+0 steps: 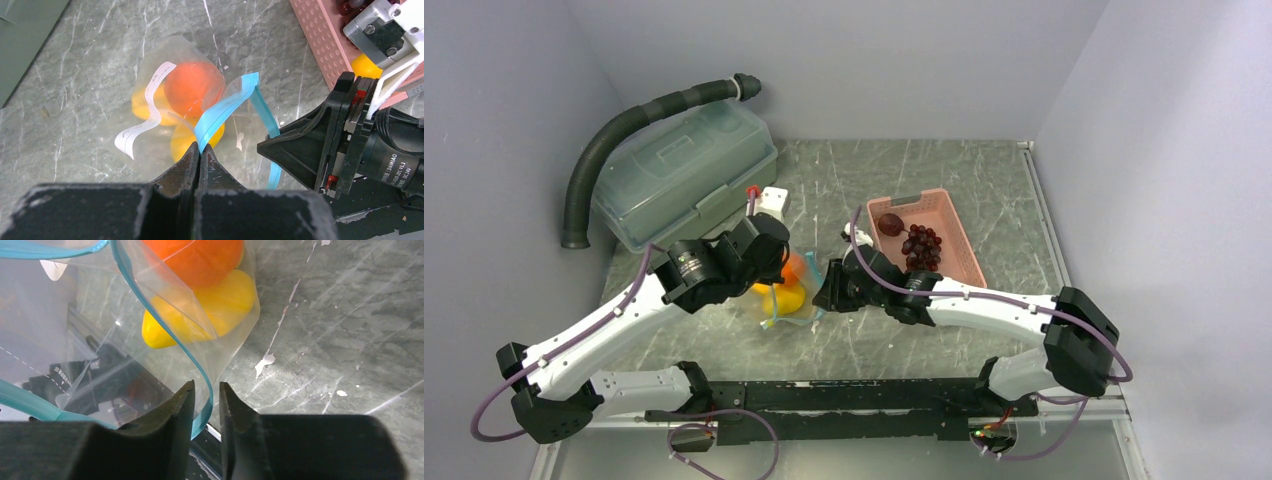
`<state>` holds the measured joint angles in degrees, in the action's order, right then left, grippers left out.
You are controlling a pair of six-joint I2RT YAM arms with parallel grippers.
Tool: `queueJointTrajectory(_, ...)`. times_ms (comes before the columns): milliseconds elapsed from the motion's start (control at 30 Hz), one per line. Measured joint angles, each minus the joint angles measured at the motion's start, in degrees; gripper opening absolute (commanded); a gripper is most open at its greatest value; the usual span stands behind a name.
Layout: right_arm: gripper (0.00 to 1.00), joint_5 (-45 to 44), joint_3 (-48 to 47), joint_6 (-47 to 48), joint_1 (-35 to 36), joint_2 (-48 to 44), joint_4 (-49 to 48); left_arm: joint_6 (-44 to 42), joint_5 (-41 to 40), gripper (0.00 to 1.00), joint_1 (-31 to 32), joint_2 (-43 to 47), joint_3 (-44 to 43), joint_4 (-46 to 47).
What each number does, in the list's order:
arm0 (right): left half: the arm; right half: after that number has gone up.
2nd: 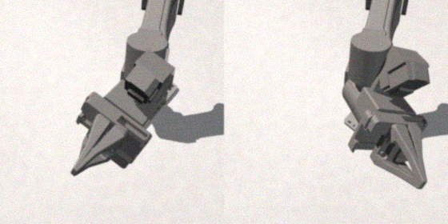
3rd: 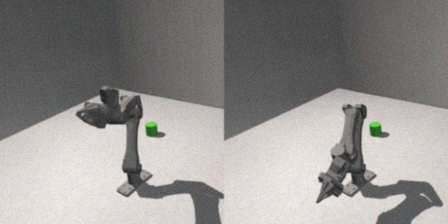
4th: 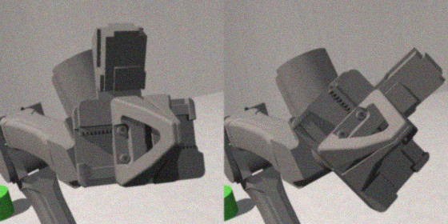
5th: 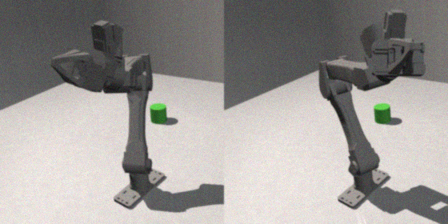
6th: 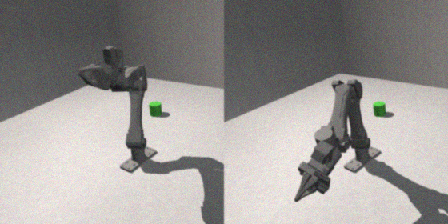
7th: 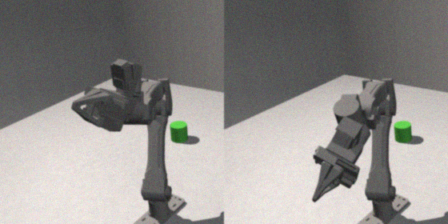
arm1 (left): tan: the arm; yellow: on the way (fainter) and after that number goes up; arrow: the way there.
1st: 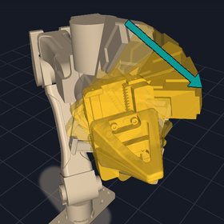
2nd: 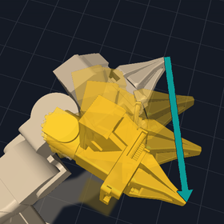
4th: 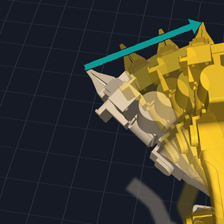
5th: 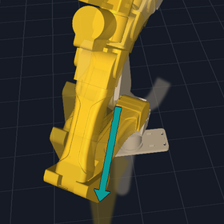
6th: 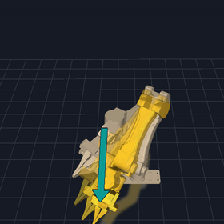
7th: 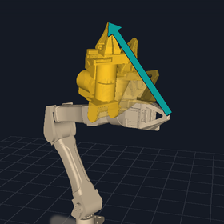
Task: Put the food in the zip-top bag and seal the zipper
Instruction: Adjust the zipper food storage bag at the center of the board.
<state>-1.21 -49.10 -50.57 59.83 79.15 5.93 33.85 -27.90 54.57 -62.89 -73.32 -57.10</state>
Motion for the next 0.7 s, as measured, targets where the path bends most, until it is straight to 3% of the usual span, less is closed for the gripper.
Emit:
queueJointTrajectory(133, 0.0, -1.0, -0.2, 0.0, 0.0, -0.3, 0.3, 0.0, -0.1, 0.03, 0.0, 0.0, 0.0, -0.3)
queueJointTrajectory(467, 0.0, -3.5, -8.7, 3.6, 0.0, -1.4, 5.7, -0.2, -2.1, 0.03, 0.0, 0.6, -2.6, -2.9)
queueJointTrajectory(700, 0.0, -5.8, -26.4, 11.7, 0.0, -1.4, 15.5, -0.8, -3.9, 0.04, 0.0, 1.6, -8.0, -5.0)
